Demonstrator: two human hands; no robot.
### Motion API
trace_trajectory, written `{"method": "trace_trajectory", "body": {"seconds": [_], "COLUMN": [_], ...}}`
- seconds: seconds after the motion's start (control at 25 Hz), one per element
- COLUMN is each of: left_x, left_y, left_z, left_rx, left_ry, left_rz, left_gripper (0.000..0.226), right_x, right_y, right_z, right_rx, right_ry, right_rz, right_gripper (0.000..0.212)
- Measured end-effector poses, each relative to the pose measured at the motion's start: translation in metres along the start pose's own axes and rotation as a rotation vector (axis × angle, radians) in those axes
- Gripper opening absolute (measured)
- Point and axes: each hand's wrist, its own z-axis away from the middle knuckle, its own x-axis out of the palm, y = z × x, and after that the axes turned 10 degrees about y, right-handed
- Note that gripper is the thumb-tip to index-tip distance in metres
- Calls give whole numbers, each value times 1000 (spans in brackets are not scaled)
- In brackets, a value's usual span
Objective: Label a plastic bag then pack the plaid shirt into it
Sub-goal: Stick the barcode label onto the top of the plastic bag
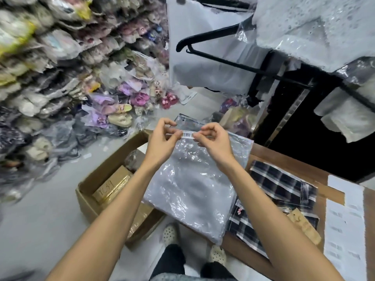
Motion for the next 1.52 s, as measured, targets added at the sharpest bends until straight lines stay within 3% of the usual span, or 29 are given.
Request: {"method": "trace_trajectory", "body": {"seconds": [0.24, 0.56, 1.0, 1.24, 1.52], "left_x": [-11, -6, 14, 43, 72], "left_y": [-1, -48, -99, -116, -140], "left_z": [-22, -126, -196, -213, -236], "left_rx": [-29, -40, -142, -254, -252], "left_ry": [-26, -204, -270, -279, -246], "left_rz": [45, 71, 118, 114, -16], "left_gripper": [31, 38, 39, 37, 42], "right_x": [15, 64, 95, 85, 83], "right_y": [1, 21, 56, 85, 105], "right_z": [-13, -63, -120, -148, -183], "right_rx": [1, 107, 185, 304, 351], "right_ry": [-9, 271, 408, 421, 422], "right_rz": [-12, 28, 129, 174, 290], "right_gripper": [24, 29, 35, 35, 37]}}
